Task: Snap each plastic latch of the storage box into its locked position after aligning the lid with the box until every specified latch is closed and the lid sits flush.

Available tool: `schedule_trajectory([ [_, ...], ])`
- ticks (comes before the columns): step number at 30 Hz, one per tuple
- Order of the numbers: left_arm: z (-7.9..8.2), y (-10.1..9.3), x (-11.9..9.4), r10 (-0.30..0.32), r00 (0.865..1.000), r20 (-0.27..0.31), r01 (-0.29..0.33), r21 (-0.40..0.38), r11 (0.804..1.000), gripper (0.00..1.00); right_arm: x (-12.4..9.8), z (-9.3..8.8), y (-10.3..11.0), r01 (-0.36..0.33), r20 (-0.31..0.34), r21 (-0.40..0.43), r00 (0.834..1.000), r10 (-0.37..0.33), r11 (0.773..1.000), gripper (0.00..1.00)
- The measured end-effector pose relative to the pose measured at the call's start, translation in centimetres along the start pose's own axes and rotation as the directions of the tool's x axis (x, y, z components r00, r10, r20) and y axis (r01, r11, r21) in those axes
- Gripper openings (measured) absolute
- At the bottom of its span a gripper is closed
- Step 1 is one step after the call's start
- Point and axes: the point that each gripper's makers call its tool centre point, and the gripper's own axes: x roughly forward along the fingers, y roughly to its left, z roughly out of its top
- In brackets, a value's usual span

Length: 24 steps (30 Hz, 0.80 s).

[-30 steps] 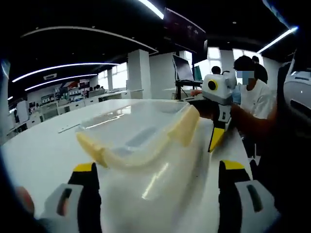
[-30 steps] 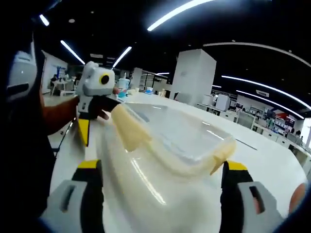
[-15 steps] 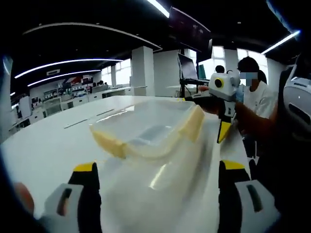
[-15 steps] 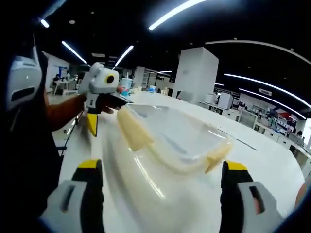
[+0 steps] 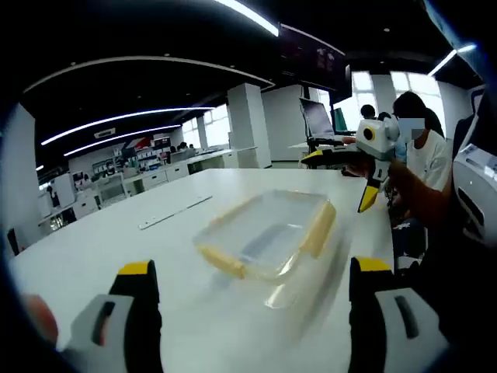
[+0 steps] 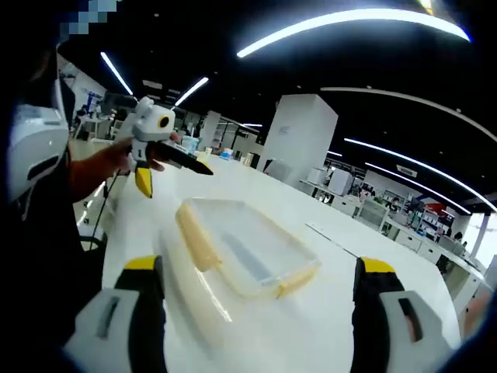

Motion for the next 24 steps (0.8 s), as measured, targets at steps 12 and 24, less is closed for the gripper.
schedule_trajectory([
  [12, 5.6, -1.5, -1.8, 0.046, 0.999, -0.022, -0.040, 0.244, 0.969, 1.00, -1.3, 4.8, 0.1, 0.025, 0.005, -0.202, 1.000, -0.024, 0.979, 1.00],
  [24, 7.8, -1.7, -0.5, 0.052, 0.982, -0.181, 0.023, 0.391, 0.920, 1.00, -1.1, 8.3, -0.8, -0.010, -0.019, -0.316, 1.000, 0.004, 0.949, 1.00],
])
